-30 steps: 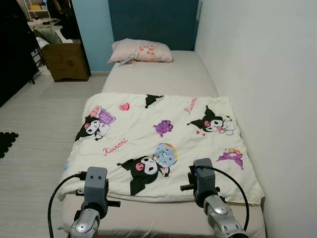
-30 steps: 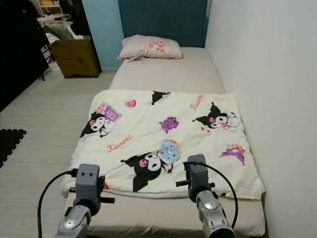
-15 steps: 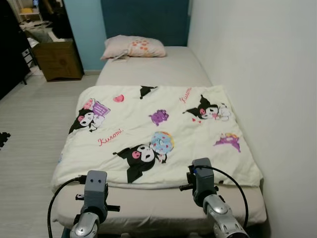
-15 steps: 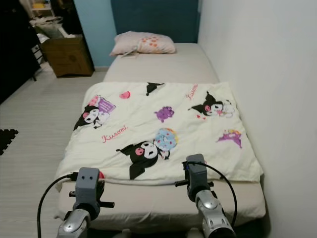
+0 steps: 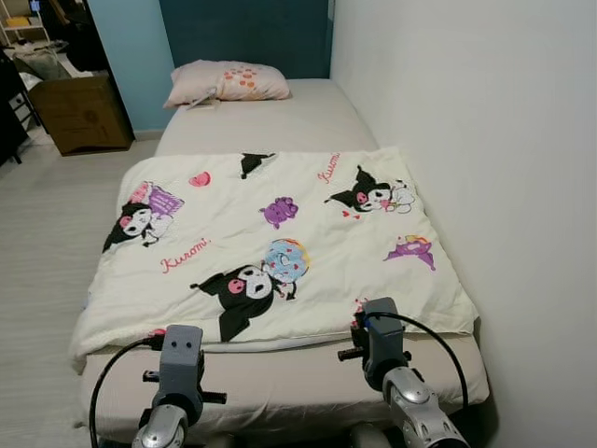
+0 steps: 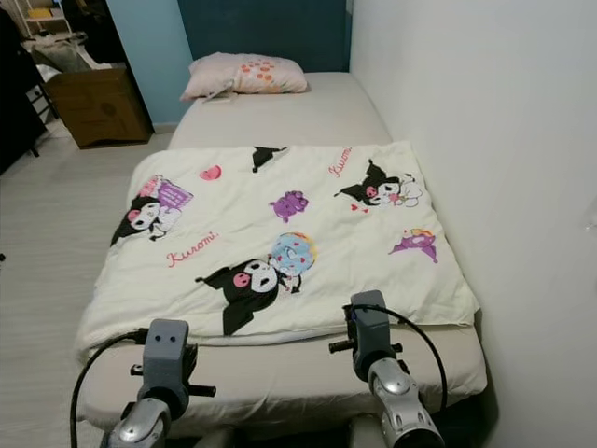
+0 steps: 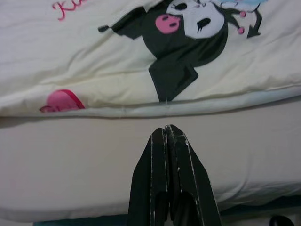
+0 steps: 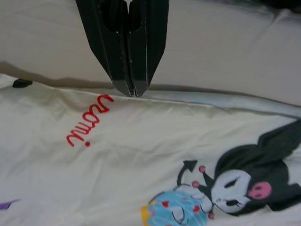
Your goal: Clean up the room
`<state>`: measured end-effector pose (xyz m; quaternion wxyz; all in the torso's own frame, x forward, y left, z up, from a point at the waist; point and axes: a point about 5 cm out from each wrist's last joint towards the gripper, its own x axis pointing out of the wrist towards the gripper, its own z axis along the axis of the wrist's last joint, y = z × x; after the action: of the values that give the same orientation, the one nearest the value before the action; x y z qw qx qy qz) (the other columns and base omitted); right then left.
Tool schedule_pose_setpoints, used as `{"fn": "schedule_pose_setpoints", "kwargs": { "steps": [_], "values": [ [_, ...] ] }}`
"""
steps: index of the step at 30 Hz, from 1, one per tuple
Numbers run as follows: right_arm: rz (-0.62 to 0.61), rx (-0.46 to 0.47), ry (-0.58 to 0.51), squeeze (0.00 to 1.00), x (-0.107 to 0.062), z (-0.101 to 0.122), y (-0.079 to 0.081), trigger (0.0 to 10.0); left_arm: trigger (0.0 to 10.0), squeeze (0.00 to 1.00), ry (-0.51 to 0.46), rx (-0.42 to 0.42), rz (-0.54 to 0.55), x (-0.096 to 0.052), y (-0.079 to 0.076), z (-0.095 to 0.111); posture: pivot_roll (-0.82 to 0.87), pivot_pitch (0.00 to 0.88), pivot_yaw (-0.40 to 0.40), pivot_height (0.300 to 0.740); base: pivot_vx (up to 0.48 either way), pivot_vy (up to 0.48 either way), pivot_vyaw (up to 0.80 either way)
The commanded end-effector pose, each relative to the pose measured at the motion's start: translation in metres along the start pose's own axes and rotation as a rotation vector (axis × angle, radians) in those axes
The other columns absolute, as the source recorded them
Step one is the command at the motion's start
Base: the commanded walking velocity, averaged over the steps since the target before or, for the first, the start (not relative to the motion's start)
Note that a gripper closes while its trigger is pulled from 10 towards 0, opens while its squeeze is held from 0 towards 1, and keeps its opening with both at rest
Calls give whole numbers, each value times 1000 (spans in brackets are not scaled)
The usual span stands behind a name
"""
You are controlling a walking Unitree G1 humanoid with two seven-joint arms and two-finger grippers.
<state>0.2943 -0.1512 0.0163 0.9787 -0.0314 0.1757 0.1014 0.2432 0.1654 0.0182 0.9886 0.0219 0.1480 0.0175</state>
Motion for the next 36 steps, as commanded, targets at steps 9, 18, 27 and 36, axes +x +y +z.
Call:
{"fn": "schedule_pose_setpoints", "kwargs": {
  "steps": [9, 18, 27, 36],
  "values": [
    [14, 0, 7, 0, -2, -2, 2, 10000, 10000, 0, 33, -10, 9, -5, -1, -8, -37, 97, -1, 618, 0, 0, 0],
    [62, -86, 9, 0, 5, 11, 4, 10000, 10000, 0, 21, 171, -5, -1, 9, -6, -37, 121, -20, 618, 0, 0, 0],
    [76, -140, 3, 431, 18, 33, 0, 10000, 10000, 494, -24, 273, 44, 8, 35, 12, -26, 130, -29, 618, 0, 0, 0],
    [43, -118, 18, 0, 16, 28, -2, 10000, 10000, 0, 14, 143, 106, 6, 38, 8, -27, 130, -17, 618, 0, 0, 0]
  ]
}}
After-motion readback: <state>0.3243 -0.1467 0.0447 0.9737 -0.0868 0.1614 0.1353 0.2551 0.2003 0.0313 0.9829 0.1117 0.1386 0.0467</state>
